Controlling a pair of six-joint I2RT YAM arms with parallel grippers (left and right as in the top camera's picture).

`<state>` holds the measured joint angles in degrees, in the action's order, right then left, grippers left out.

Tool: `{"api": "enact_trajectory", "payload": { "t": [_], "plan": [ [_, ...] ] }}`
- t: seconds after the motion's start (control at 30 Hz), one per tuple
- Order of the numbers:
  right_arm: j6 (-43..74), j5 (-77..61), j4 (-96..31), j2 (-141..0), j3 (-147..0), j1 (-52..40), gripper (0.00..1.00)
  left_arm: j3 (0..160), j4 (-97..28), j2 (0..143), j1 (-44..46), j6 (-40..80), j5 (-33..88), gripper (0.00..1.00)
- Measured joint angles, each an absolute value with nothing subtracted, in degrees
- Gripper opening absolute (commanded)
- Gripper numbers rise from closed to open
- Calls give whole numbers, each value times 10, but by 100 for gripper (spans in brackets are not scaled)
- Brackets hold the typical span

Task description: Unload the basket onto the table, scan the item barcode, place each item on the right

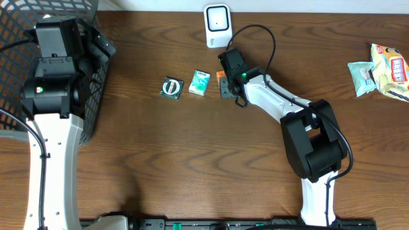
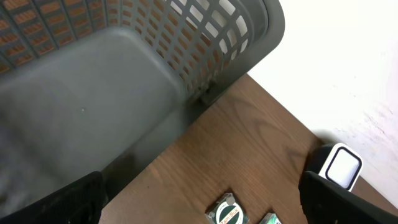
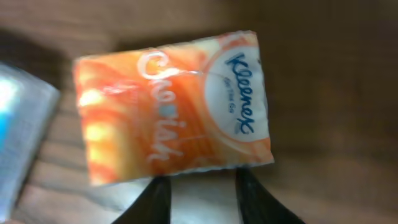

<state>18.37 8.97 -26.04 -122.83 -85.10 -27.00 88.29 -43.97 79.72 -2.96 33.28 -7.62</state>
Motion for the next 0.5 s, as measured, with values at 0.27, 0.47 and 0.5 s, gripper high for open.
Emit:
{"api": "enact_trajectory", "payload": {
  "t": [0.27,0.47,0.5],
  "plan": [
    [145,85,-281,-1228,-860,-260,24,883,-440,797,-30,333,-76,98],
    [166,45,-277,-1213,-871,-258,18,883,-440,797,-30,333,-76,98],
    [173,37,-271,-1208,-873,-258,17,883,-440,797,-30,333,-76,98]
  ]
}}
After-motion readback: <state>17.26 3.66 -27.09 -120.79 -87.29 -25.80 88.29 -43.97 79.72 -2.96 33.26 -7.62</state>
